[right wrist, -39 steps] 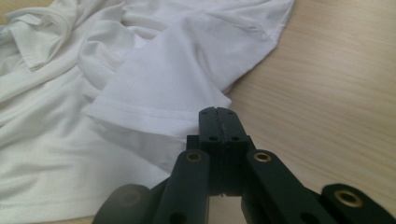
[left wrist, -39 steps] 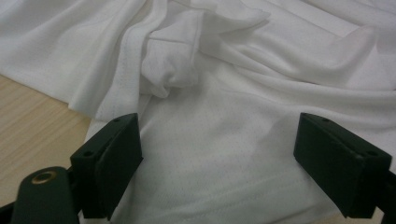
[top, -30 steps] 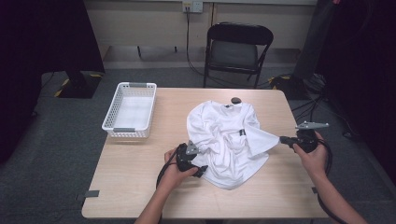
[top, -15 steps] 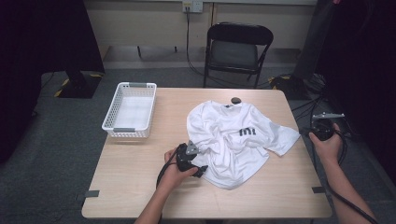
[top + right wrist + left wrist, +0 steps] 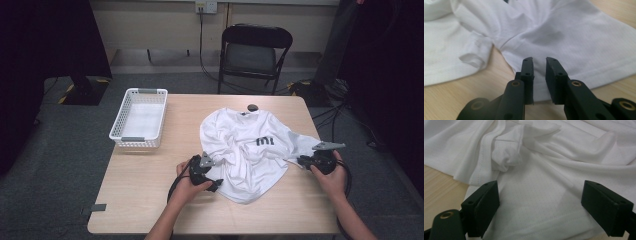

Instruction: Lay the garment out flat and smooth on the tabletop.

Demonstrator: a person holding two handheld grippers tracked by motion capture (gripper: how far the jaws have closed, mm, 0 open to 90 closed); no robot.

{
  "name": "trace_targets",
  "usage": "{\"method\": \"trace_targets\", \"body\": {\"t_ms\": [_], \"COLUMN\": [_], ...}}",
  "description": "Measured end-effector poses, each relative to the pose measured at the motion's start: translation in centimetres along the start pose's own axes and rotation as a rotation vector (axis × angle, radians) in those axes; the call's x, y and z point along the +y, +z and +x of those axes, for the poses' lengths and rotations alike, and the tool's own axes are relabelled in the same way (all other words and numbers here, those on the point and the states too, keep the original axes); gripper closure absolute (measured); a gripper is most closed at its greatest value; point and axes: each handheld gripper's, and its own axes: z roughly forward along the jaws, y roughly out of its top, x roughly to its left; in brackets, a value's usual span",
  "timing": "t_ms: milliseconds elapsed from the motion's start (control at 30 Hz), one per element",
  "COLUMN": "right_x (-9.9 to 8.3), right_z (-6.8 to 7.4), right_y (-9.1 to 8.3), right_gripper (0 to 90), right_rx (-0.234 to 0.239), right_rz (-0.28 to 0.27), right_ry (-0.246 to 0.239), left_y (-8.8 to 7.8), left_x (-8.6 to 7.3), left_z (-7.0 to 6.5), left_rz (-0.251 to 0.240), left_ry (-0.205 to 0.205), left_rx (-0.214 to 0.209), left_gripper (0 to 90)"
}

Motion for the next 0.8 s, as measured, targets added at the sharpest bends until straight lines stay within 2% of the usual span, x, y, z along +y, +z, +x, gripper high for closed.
{"method": "trace_targets", "body": {"t_ms": [33, 133, 167, 233, 267, 367, 433, 500, 600, 633, 667, 700, 767, 800], "right_x": [-0.1, -0.4, -0.4, -0.6, -0.6, -0.5, -0.4, -0.3, -0.6, -0.8, -1.0, -1.2, -1.6, -1.9], "right_z": [-0.5, -2.3, -2.7, -3.0, -2.8, -0.9, 0.9, 3.0, 5.8, 6.5, 7.0, 7.3, 7.5, 7.6], "right_y": [-0.3, -1.1, -1.3, -1.7, -1.9, -2.4, -2.6, -2.5, -1.9, -1.7, -1.5, -1.2, -0.7, -0.6], "right_gripper": [78.2, 78.2, 77.3, 69.1, 68.4, 55.7, 48.9, 41.3, 34.6, 32.6, 30.3, 27.7, 22.5, 22.1], "right_rx": [-0.010, -0.095, -0.103, -0.117, -0.101, -0.049, 0.024, 0.063, 0.112, 0.118, 0.104, 0.089, 0.110, 0.100], "right_rz": [0.011, 0.053, 0.061, 0.064, 0.042, -0.033, -0.091, -0.110, -0.116, -0.108, -0.099, -0.079, -0.035, -0.044], "right_ry": [0.007, 0.038, 0.060, 0.100, 0.100, 0.060, 0.061, 0.044, 0.022, 0.009, -0.014, -0.034, -0.026, -0.032], "left_y": [0.0, -0.1, -0.1, -0.2, -0.2, -0.3, -0.3, -0.3, -0.3, -0.3, -0.3, -0.3, -0.3, -0.3], "left_x": [0.0, -0.1, -0.1, -0.1, -0.1, -0.2, -0.2, -0.3, -0.3, -0.3, -0.3, -0.3, -0.3, -0.3], "left_z": [-0.1, -0.3, -0.5, -0.8, -0.9, -1.1, -1.1, -1.1, -1.2, -1.2, -1.2, -1.2, -1.2, -1.2], "left_rz": [-0.001, 0.001, 0.000, 0.005, 0.010, 0.006, 0.003, 0.001, 0.000, 0.000, -0.001, 0.000, 0.000, 0.000], "left_ry": [0.000, 0.004, 0.004, 0.009, 0.014, 0.012, 0.010, 0.011, 0.010, 0.010, 0.010, 0.010, 0.010, 0.009], "left_rx": [0.001, -0.004, -0.006, -0.012, -0.014, -0.012, -0.013, -0.011, -0.011, -0.010, -0.010, -0.010, -0.010, -0.010], "left_gripper": [14.5, 14.5, 14.5, 14.5, 14.5, 14.5, 14.4, 14.4, 14.4, 14.4, 14.4, 14.4, 14.4, 14.4]}}
